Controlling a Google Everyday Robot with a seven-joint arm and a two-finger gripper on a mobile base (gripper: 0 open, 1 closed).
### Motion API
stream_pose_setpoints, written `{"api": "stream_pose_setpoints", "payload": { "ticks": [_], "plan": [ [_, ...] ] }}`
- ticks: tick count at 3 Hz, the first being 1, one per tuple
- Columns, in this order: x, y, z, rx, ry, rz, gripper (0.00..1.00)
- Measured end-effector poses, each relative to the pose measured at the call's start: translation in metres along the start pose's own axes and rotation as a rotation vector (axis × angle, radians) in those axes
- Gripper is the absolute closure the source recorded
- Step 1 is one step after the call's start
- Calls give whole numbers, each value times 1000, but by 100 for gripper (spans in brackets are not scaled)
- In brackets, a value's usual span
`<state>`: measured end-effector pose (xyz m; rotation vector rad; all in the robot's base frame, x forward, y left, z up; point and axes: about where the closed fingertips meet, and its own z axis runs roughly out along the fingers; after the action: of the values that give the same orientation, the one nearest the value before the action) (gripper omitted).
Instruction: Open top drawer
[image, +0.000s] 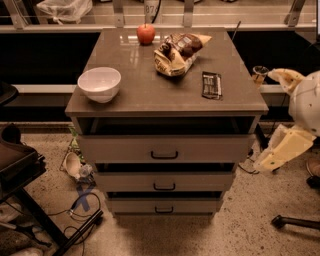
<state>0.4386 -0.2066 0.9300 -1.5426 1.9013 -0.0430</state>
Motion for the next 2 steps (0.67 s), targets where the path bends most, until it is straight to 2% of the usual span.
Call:
{"api": "stream_pose_setpoints", "payload": {
  "ticks": [1,2],
  "plan": [
    [8,7,31,-6,-59,27,0],
    [8,7,31,-6,-59,27,0]
  ]
}}
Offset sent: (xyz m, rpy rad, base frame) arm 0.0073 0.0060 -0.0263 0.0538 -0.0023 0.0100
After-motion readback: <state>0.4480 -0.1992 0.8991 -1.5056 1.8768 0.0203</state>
